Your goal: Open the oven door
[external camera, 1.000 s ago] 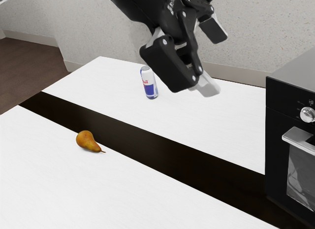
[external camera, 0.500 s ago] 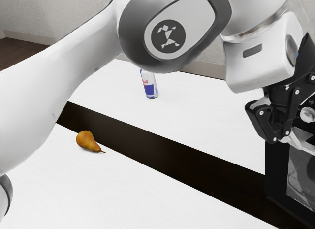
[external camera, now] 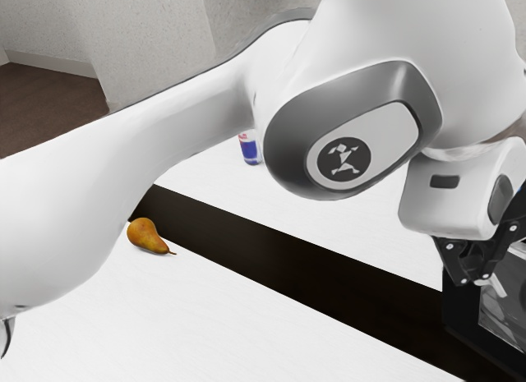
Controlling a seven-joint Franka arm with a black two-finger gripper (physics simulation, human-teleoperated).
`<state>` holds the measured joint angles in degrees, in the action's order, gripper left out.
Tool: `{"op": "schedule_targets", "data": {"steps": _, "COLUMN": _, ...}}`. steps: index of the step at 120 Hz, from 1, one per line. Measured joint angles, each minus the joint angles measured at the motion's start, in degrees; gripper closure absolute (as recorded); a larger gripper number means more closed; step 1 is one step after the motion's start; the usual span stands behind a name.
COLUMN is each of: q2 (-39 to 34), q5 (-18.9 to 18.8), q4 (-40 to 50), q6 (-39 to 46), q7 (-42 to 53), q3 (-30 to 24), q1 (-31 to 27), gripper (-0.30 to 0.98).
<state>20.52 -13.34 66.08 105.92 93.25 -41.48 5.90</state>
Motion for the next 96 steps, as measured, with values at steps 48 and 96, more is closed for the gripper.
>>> {"op": "schedule_targets", "data": {"steps": 48, "q2": 0.5, "q5": -0.1, "q4": 4.1, "q6": 5.5, "q7": 3.4, "q3": 1.3, "q1": -0.4, "gripper": 0.00}}
{"op": "schedule_targets", "data": {"steps": 96, "q2": 0.7, "q5": 0.6, "q4": 5.4, "q6": 6.8, "q7": 0.3, "q3": 1.4, "q1": -1.4, "gripper": 0.00}}
